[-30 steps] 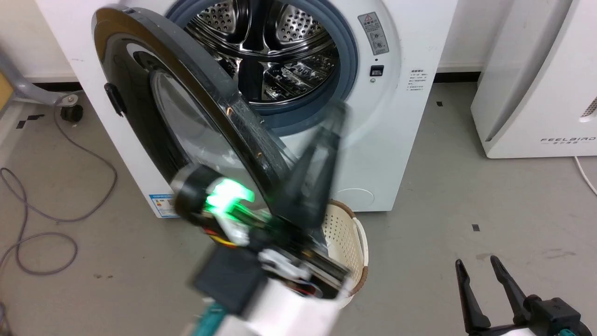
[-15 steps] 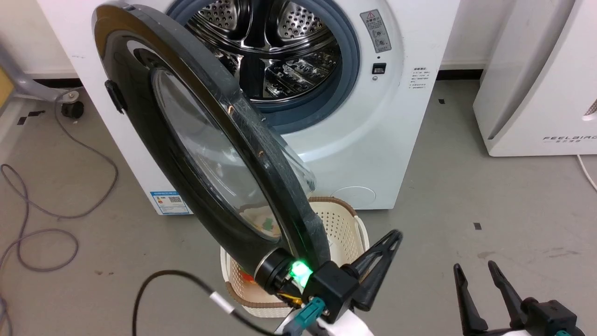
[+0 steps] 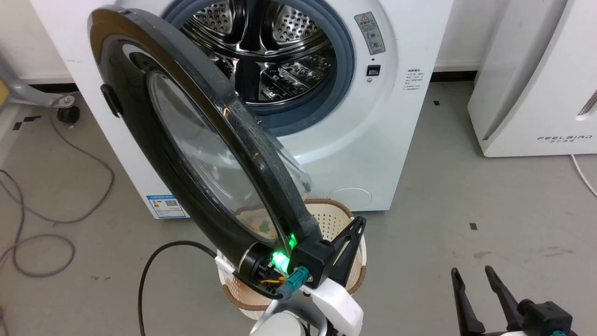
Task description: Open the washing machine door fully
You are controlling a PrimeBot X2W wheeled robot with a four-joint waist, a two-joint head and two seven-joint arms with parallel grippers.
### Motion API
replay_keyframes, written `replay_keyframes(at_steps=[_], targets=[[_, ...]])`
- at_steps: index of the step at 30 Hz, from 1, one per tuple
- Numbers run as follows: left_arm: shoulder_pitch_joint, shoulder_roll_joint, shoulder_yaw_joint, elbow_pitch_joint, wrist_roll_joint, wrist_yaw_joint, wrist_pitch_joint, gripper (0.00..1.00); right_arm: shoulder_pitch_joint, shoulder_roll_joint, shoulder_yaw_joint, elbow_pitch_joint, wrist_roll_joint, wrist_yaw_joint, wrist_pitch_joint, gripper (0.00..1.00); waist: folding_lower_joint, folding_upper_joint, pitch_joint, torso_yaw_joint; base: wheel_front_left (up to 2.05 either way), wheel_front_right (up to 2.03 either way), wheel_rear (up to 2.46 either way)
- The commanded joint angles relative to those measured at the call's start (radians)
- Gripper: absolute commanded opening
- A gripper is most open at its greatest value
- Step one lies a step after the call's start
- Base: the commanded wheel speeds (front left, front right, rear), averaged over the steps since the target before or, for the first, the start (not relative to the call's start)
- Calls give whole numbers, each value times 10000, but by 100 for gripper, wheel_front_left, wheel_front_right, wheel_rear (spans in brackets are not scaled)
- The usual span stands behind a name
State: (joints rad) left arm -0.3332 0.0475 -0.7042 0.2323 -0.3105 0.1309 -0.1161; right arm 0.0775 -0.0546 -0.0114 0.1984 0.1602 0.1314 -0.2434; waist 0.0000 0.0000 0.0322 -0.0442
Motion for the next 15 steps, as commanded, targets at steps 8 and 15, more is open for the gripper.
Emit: replay_keyframes(at_steps=[8,15], targets=[[36,44,-132,331,-235,436,-231,0,6,43,95,179,223,-7,7,100,0,0,-89,-20,0,0,0],[1485,1059,30,-1237,-299,1081,53,0,46,43,67,280,294,-7,72,100,0,0,-123,207,0,0,0]])
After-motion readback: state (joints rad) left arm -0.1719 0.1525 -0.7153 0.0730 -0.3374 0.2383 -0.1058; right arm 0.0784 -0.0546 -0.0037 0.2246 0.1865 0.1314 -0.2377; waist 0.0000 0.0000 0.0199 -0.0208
